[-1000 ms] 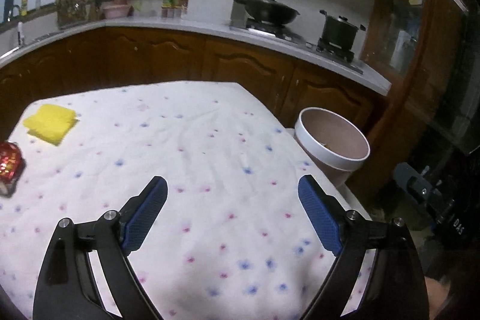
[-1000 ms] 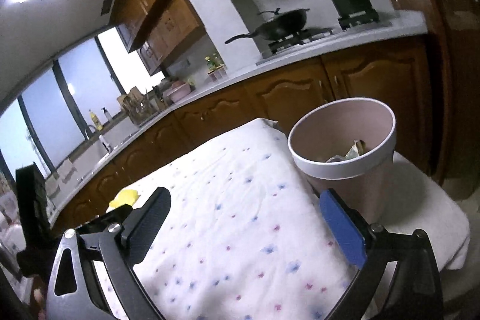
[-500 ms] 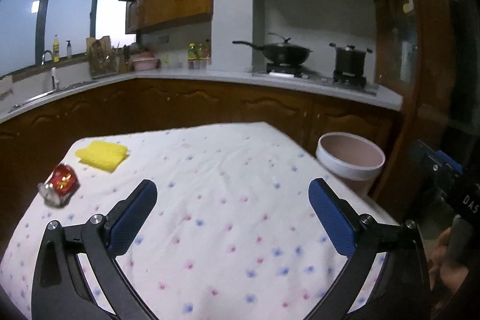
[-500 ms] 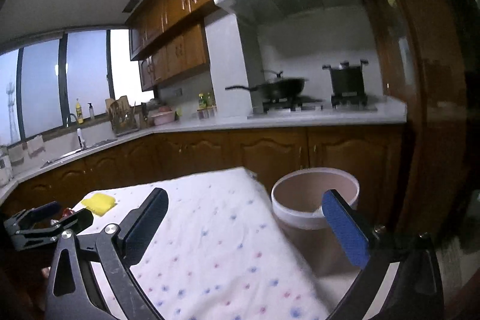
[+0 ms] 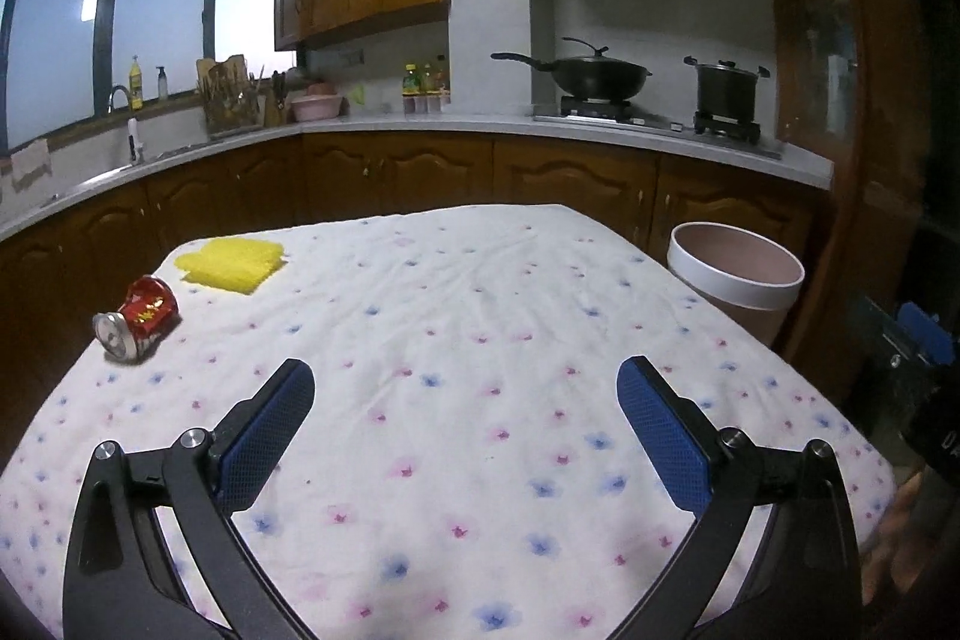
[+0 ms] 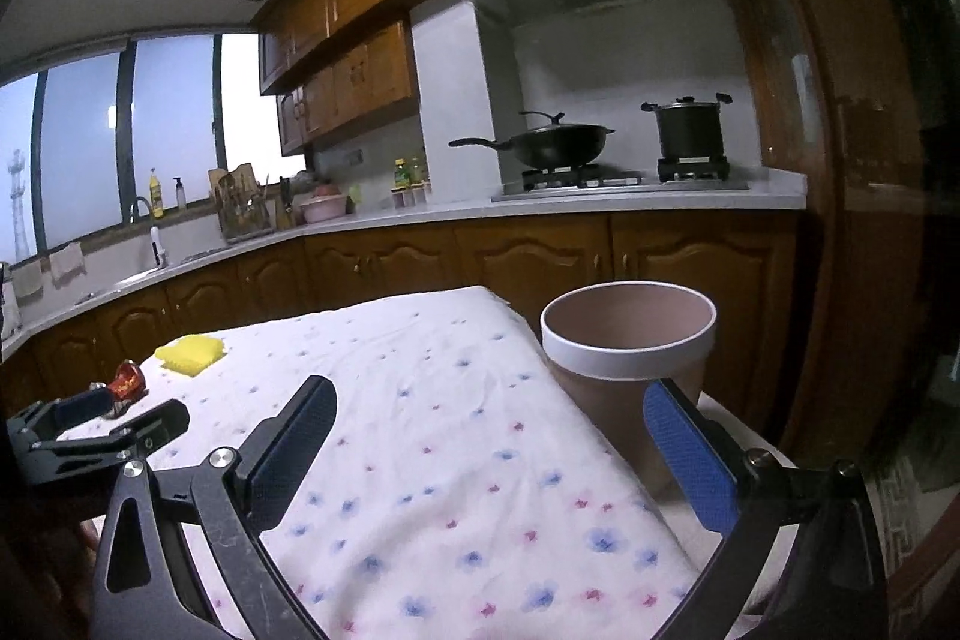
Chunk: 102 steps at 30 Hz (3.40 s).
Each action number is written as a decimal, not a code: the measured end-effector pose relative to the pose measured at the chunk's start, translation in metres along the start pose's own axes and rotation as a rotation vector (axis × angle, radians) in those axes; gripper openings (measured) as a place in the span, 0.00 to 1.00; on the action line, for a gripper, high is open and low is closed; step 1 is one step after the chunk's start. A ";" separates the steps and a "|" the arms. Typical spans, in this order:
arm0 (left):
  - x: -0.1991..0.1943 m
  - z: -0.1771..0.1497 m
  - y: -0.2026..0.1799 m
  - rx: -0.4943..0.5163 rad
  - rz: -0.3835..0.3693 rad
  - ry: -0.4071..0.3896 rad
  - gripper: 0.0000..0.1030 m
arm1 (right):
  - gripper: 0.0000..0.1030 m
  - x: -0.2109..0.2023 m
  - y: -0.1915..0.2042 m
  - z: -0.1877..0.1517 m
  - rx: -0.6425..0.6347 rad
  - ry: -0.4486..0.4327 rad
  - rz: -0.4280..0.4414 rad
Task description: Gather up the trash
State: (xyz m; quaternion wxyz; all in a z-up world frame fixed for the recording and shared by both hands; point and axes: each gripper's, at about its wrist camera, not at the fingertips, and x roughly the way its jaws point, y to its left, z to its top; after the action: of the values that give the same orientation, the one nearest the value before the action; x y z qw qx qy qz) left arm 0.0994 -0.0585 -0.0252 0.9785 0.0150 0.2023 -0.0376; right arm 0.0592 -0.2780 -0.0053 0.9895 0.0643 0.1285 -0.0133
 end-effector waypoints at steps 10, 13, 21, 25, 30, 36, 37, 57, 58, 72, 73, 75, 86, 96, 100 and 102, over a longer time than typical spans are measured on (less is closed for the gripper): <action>-0.003 -0.002 0.006 -0.026 0.013 -0.005 1.00 | 1.00 -0.001 0.001 -0.008 -0.008 -0.015 0.022; -0.003 -0.003 0.007 -0.033 0.013 -0.005 1.00 | 1.00 -0.001 0.000 -0.009 0.004 -0.016 0.034; -0.004 -0.003 0.008 -0.040 0.014 -0.014 1.00 | 1.00 0.001 0.000 -0.009 0.006 -0.013 0.040; -0.005 -0.003 0.008 -0.041 0.016 -0.016 1.00 | 1.00 0.002 0.000 -0.009 0.009 -0.010 0.040; -0.008 -0.002 0.007 -0.035 0.012 -0.030 1.00 | 1.00 0.004 0.002 -0.010 0.015 -0.003 0.041; -0.009 -0.001 0.004 -0.025 0.010 -0.032 1.00 | 1.00 0.004 0.002 -0.011 0.021 0.001 0.044; -0.009 -0.001 0.003 -0.026 0.009 -0.033 1.00 | 1.00 0.005 0.001 -0.012 0.022 0.002 0.044; -0.010 -0.001 0.000 -0.023 0.009 -0.036 1.00 | 1.00 0.002 0.008 -0.017 0.033 0.004 0.070; -0.010 -0.001 0.000 -0.023 0.009 -0.036 1.00 | 1.00 0.002 0.008 -0.017 0.034 0.004 0.070; -0.012 -0.002 0.000 -0.020 0.015 -0.040 1.00 | 1.00 -0.001 0.009 -0.015 0.037 0.010 0.073; -0.012 -0.002 -0.001 -0.019 0.016 -0.042 1.00 | 1.00 -0.001 0.009 -0.015 0.039 0.011 0.075; -0.012 -0.001 -0.001 -0.012 0.017 -0.046 1.00 | 1.00 -0.001 0.009 -0.014 0.037 0.011 0.073; -0.010 -0.003 0.002 -0.009 0.009 -0.044 1.00 | 1.00 -0.001 0.010 -0.014 0.040 0.012 0.075; -0.007 -0.004 0.005 -0.007 0.007 -0.039 1.00 | 1.00 -0.001 0.011 -0.012 0.037 0.017 0.079; -0.007 -0.004 0.005 -0.007 0.006 -0.040 1.00 | 1.00 -0.001 0.012 -0.012 0.036 0.018 0.078; -0.008 -0.004 0.005 -0.006 0.008 -0.040 1.00 | 1.00 -0.001 0.012 -0.012 0.036 0.018 0.078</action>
State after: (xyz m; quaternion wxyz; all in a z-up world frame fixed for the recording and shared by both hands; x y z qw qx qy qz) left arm 0.0913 -0.0529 -0.0257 0.9825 0.0122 0.1829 -0.0336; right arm 0.0560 -0.2648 -0.0147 0.9868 0.0873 0.1346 0.0234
